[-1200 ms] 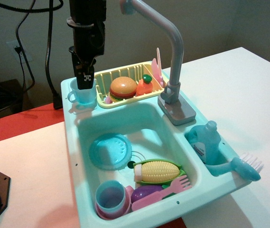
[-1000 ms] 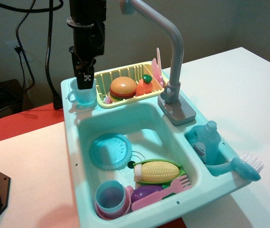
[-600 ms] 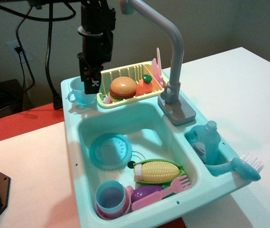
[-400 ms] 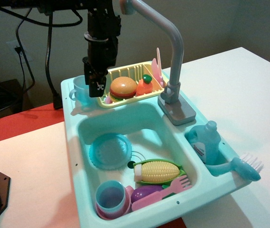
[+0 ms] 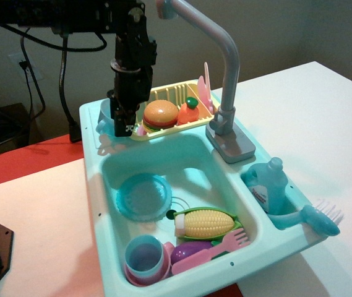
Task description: Put cup from counter to sink
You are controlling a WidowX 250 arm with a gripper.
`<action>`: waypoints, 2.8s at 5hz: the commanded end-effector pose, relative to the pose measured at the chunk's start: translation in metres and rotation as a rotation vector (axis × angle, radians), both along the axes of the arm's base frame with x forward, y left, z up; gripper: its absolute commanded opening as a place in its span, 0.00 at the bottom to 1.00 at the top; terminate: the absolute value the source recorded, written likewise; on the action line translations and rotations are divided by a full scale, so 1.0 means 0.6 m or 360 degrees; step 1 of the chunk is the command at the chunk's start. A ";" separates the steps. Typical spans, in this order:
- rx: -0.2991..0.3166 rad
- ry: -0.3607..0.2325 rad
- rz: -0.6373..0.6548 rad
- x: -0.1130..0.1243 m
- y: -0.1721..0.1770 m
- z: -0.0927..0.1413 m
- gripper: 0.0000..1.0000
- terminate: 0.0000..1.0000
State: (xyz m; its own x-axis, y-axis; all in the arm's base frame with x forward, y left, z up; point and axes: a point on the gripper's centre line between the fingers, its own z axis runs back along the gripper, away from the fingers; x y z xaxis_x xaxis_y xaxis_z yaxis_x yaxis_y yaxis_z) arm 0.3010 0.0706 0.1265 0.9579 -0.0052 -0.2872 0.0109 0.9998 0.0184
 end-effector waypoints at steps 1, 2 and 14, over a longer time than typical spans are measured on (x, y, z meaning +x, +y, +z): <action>0.0033 -0.0138 -0.0010 -0.008 -0.004 0.041 0.00 0.00; 0.0034 -0.0155 -0.0013 -0.011 -0.007 0.046 0.00 0.00; 0.0030 -0.0213 -0.0100 0.052 -0.135 0.000 1.00 0.00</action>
State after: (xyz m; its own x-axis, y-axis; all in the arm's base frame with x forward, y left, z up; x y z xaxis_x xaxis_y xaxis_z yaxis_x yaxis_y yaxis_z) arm 0.3185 -0.0093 0.1169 0.9638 -0.0551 -0.2610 0.0687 0.9967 0.0432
